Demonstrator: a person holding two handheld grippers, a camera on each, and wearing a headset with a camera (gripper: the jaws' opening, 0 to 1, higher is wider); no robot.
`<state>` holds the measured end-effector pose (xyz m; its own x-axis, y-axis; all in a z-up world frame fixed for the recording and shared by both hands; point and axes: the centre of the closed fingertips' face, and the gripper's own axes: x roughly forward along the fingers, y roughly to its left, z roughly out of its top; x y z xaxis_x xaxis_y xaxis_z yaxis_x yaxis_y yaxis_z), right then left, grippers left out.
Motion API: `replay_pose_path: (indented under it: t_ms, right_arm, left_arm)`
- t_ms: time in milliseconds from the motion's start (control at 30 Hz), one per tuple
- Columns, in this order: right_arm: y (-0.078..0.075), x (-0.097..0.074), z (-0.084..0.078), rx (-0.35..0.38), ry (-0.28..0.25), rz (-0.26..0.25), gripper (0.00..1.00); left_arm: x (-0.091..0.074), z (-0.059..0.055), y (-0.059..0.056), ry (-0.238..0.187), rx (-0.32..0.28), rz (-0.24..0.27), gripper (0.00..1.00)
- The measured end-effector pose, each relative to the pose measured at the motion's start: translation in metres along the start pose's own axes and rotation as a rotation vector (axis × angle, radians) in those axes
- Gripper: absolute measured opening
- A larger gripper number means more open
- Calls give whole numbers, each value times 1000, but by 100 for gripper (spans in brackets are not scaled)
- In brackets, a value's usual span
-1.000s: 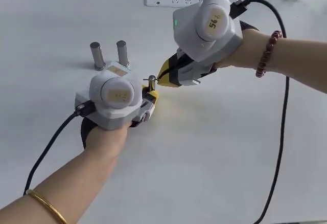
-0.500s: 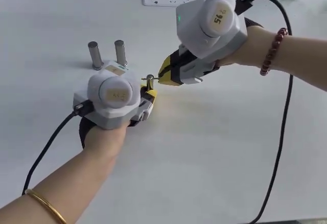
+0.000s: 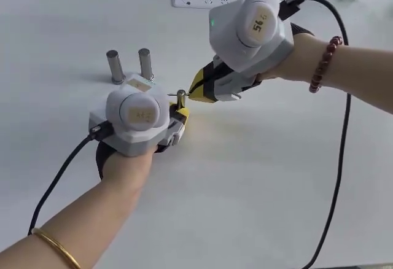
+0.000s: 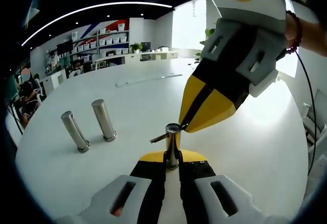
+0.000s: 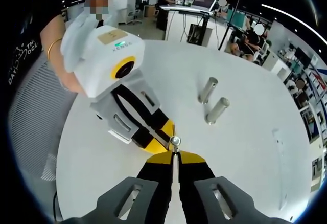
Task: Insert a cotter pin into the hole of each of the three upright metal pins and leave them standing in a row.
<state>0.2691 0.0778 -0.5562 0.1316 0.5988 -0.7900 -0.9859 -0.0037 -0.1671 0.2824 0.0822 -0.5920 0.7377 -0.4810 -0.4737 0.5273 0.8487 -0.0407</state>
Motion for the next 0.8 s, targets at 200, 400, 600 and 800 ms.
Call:
replay_pose_path:
  t_ms: [200, 400, 600, 800]
  right_arm:
    - [0, 1, 2, 0, -9, -1, 0]
    - [0, 3, 2, 12, -10, 0, 0]
    - [1, 4, 3, 23, -23, 0, 0]
    - [2, 5, 7, 22, -48, 1, 5]
  left_arm:
    - [0, 0, 0, 0, 1, 0, 7]
    - [1, -1, 1, 0, 0, 0, 7]
    - [0, -2, 1, -1, 0, 1, 7]
    - [0, -3, 1, -1, 0, 2, 7]
